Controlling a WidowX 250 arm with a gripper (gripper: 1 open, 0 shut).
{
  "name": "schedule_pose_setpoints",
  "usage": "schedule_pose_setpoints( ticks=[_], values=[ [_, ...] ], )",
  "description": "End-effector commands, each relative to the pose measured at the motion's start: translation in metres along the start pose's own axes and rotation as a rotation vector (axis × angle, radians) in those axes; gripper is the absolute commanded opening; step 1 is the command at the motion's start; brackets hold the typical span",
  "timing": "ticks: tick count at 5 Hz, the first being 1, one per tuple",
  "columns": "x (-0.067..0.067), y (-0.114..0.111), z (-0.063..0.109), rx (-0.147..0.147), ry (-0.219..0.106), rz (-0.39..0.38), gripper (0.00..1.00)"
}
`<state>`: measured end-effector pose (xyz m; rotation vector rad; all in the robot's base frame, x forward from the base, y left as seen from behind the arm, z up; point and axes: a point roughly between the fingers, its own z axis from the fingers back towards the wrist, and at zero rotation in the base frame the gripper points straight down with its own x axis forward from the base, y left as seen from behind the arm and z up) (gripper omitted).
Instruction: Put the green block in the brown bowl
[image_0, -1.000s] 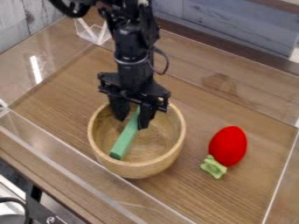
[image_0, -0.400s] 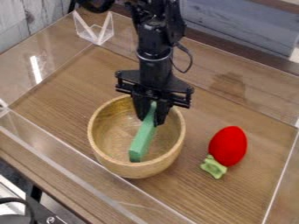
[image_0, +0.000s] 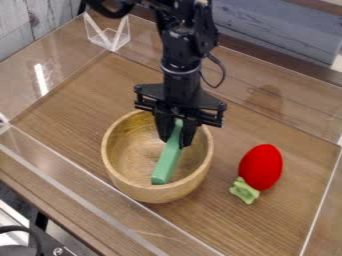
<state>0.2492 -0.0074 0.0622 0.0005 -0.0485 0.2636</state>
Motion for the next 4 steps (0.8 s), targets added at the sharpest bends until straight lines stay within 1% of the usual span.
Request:
schedule_pose_setpoints(
  ticks=[1, 2, 3, 4],
  values=[
    [-0.002, -0.002, 0.02, -0.012, -0.06, 0.001, 0.0],
    [-0.012, 0.0, 0.027, -0.012, -0.064, -0.041, 0.0],
    [-0.021, 0.005, 0.023, -0.006, -0.061, -0.063, 0.0],
    [-0.027, 0.001, 0.015, 0.002, -0.06, -0.106, 0.0]
  ],
)
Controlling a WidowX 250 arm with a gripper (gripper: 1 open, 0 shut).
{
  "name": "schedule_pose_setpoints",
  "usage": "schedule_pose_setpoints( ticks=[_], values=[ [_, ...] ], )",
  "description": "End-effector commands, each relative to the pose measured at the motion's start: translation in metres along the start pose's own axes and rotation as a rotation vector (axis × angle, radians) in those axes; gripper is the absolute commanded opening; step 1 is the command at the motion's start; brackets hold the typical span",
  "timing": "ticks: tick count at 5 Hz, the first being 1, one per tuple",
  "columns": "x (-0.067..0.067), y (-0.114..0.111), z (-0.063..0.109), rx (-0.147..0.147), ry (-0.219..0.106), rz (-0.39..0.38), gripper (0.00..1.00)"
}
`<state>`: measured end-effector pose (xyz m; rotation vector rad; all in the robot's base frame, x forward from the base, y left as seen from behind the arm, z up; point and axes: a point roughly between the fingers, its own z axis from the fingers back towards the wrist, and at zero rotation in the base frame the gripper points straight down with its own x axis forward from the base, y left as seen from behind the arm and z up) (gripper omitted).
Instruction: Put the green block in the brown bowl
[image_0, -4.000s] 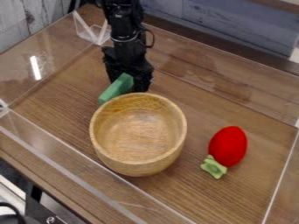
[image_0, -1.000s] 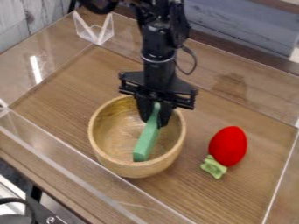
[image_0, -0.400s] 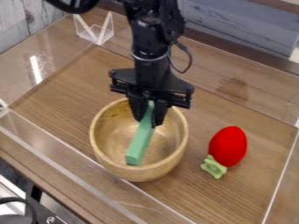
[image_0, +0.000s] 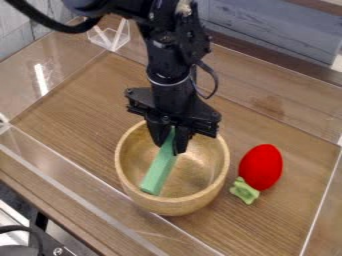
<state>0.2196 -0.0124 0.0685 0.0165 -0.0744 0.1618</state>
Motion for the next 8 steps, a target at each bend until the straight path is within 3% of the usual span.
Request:
schedule_pose_setpoints(
  ticks=[1, 3, 4, 5, 6, 7, 8],
  values=[
    [0.01, 0.002, 0.004, -0.007, -0.027, -0.045, 1.0],
    [0.011, 0.001, 0.002, -0.012, -0.028, -0.062, 1.0],
    [0.005, -0.006, -0.003, -0.012, -0.025, -0.072, 1.0],
    [-0.002, -0.012, -0.008, -0.011, -0.021, -0.083, 1.0],
    [0.002, -0.014, -0.02, -0.009, -0.016, -0.089, 1.0],
    [0.005, -0.015, -0.031, -0.007, -0.011, -0.094, 0.0],
    [0.012, -0.017, -0.031, -0.007, -0.009, -0.082, 1.0]
  ],
)
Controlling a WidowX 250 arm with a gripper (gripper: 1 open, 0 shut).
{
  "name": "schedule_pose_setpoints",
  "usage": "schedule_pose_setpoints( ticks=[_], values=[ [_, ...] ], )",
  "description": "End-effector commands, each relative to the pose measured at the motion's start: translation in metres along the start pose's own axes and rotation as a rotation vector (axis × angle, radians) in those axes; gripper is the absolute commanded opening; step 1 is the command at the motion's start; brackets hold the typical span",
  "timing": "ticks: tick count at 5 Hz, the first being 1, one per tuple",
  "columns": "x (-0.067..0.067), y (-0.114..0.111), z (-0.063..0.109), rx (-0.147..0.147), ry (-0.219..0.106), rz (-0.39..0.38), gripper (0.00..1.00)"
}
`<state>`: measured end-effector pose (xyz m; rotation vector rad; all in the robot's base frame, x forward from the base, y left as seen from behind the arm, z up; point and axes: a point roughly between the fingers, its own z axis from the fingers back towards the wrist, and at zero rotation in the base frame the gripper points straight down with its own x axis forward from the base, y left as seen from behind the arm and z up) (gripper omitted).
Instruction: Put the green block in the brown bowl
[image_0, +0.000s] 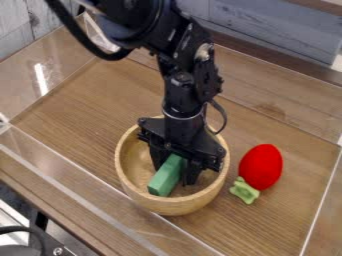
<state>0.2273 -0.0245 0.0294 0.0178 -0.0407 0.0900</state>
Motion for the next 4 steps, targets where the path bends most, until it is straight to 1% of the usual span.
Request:
schedule_pose_setpoints(
  ticks=[1, 3, 4],
  values=[
    [0.016, -0.005, 0.009, -0.008, -0.041, 0.004, 1.0],
    [0.034, 0.01, 0.034, -0.009, -0.047, 0.079, 1.0],
    [0.037, 0.023, 0.048, -0.011, -0.053, 0.115, 1.0]
  ],
)
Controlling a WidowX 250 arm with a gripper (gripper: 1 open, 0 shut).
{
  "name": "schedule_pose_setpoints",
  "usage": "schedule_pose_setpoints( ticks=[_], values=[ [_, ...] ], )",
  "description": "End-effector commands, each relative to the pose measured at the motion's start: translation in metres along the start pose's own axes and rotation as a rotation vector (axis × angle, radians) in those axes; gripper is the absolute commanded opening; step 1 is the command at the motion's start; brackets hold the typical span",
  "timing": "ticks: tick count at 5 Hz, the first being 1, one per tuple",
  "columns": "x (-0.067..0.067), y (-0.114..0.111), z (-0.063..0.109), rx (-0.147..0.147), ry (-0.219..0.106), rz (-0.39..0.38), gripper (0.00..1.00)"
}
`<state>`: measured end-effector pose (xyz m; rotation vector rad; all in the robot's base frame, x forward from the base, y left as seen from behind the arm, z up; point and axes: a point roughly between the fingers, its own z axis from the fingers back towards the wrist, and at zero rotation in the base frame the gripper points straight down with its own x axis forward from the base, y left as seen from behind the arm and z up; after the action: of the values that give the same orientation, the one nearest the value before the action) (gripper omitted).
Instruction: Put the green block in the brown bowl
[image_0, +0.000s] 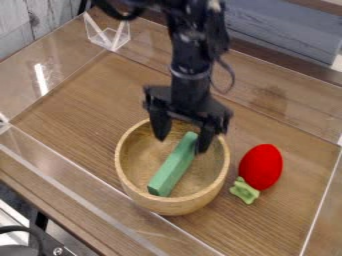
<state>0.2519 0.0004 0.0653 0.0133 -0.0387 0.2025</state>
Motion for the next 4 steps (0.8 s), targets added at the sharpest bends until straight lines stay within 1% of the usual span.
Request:
schedule_pose_setpoints(
  ticks=[1, 2, 3, 4],
  values=[
    [0.013, 0.005, 0.037, -0.031, -0.074, 0.029, 1.0],
    [0.011, 0.0, 0.051, -0.048, -0.084, -0.029, 1.0],
    [0.01, -0.004, 0.062, -0.061, -0.092, -0.089, 1.0],
    [0.008, -0.004, 0.069, -0.069, -0.094, -0.136, 1.0]
  ],
)
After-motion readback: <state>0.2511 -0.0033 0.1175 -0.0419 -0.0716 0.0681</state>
